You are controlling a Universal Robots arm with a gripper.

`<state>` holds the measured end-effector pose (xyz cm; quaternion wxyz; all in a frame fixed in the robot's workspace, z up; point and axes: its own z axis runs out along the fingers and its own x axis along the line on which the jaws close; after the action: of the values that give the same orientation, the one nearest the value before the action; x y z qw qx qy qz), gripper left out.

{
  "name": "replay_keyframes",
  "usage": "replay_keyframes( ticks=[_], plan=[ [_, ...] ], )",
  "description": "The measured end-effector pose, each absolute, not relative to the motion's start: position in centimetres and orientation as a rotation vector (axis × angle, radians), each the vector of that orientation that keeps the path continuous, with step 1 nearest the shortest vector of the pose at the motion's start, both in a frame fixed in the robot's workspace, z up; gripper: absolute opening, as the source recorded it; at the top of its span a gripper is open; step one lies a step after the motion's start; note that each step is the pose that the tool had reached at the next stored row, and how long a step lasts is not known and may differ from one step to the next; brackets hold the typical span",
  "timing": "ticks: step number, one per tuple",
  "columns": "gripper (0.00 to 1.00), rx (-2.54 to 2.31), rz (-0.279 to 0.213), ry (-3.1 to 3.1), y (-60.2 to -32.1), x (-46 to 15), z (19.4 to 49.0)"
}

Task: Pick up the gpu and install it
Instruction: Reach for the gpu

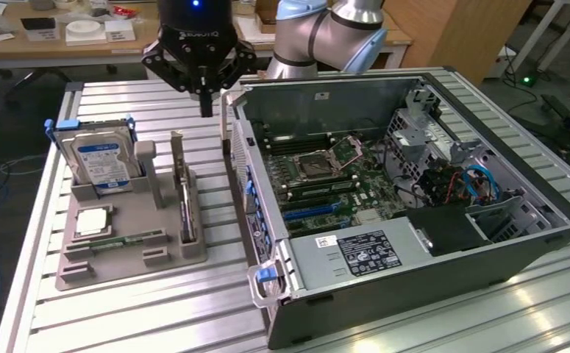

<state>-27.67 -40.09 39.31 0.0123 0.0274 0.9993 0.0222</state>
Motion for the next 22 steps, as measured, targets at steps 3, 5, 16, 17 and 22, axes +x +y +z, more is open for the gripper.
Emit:
replay_keyframes(
  ticks=[3,5,16,17,22],
  plan=[
    [0.11,0.069,0.07,3.116,-40.1,-28.2,39.3],
    [0.11,0.055,0.07,3.116,-40.1,-28.5,39.3],
    [0.11,-0.018,0.071,3.118,-40.2,-30.5,39.3],
    [0.11,-0.021,0.071,3.118,-40.2,-30.8,39.3],
    [0.11,-0.041,0.071,3.118,-40.2,-31.9,39.2]
  ],
)
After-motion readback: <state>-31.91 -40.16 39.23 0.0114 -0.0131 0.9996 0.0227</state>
